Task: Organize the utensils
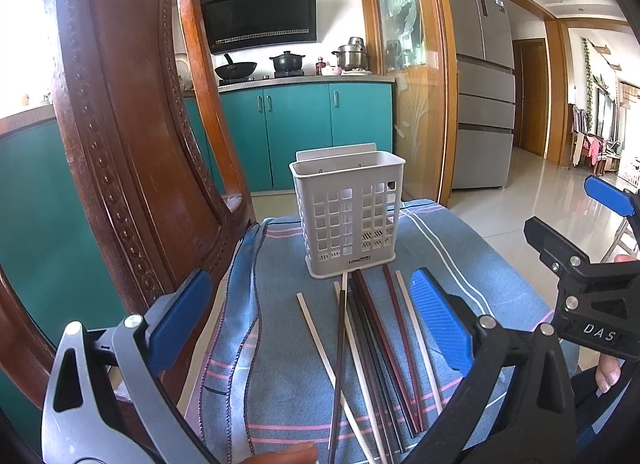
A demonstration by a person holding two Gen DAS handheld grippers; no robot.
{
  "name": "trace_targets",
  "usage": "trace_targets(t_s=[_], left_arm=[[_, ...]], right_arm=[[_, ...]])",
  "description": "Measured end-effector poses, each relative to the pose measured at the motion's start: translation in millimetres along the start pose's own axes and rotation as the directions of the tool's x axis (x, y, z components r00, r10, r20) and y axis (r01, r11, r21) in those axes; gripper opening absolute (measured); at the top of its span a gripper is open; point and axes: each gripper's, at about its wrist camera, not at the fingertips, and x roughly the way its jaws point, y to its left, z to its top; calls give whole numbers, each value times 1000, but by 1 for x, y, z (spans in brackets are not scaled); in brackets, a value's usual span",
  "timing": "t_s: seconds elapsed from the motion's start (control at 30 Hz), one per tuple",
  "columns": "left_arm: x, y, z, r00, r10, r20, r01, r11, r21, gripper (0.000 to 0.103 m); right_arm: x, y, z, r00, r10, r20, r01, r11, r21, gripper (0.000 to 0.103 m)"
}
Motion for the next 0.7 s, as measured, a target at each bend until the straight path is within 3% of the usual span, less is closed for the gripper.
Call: trace_targets(t_s=[0.7], left_arm=[[5, -4, 0, 1000, 7, -24, -6, 1000, 15, 100]], right_arm=[[2, 1, -1, 1000, -4, -7, 4, 1000, -1, 101]])
